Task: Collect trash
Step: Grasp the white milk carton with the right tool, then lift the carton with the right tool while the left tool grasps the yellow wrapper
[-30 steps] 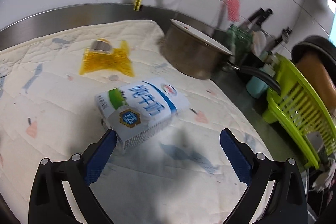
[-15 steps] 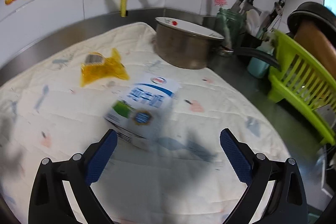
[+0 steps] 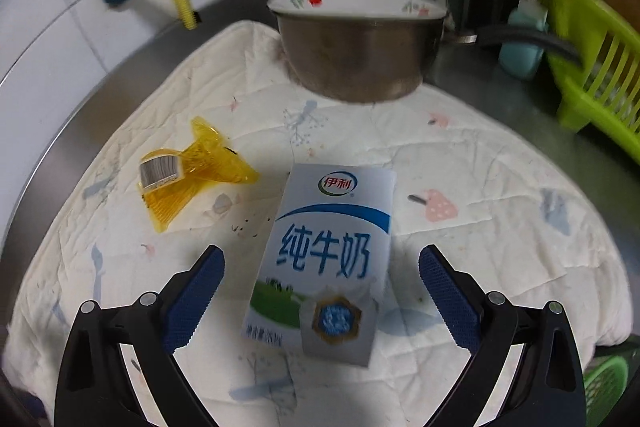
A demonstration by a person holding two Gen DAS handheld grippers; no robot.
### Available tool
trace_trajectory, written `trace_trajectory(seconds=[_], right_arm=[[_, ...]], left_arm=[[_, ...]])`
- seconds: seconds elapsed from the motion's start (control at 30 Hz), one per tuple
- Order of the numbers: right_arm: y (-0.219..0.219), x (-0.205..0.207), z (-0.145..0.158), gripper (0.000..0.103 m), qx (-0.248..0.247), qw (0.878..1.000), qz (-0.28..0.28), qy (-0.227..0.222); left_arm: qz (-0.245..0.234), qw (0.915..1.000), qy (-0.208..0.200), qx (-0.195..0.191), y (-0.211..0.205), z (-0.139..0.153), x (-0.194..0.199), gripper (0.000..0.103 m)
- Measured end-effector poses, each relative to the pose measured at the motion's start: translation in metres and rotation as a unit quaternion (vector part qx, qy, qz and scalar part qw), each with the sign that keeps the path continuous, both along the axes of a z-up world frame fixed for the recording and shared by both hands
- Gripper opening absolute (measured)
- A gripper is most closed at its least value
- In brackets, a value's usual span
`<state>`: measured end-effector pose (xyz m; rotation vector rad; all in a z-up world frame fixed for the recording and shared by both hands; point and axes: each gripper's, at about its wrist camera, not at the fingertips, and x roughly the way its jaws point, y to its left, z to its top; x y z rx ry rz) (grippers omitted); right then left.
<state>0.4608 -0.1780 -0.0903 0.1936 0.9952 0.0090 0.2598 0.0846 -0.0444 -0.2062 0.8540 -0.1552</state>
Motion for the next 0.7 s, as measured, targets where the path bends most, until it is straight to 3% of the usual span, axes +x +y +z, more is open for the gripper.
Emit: trace_trajectory(seconds=[0.07,0.1,0.13,0.17,0.37,0.53,0.63,0.7], right_arm=[[-0.003,0.007,-0.006,0.093,0.004,1.0,-0.007,0.021],[-0.003,0.01,-0.008,0.088,0.005,1.0,-0.005,0.025],[-0.004,0.012,-0.011,0.071,-0.005,0.999,-0.004,0.033],[-0.005,0.012,-0.013,0.068,-0.002,0.999,-0.001,0.037],[-0.022,-0.011,-0.006,0.067,0.021,0.999,0.032,0.025],[-0.047,-0.052,0.014,0.066,0.037,0.997,0.07,-0.003],[-0.063,-0.08,0.03,0.066,0.044,0.994,0.093,-0.022],[-0.074,-0.097,0.042,0.066,0.041,0.992,0.109,-0.039]], left_arm=[[-0.001,1.0,0.0,0.005,-0.003,0.001,0.007,0.084],[-0.001,1.0,0.0,0.007,-0.003,0.001,0.01,0.083],[0.0,1.0,0.001,0.009,-0.005,0.002,0.013,0.084],[-0.001,1.0,0.002,0.01,-0.006,0.002,0.019,0.083],[-0.005,0.9997,0.012,0.019,-0.021,0.001,0.053,0.082],[-0.005,0.9998,0.018,0.002,-0.042,0.001,0.089,0.079],[-0.015,0.9995,0.007,0.027,-0.063,0.002,0.112,0.079],[-0.032,0.9973,-0.009,0.066,-0.081,0.002,0.129,0.079]])
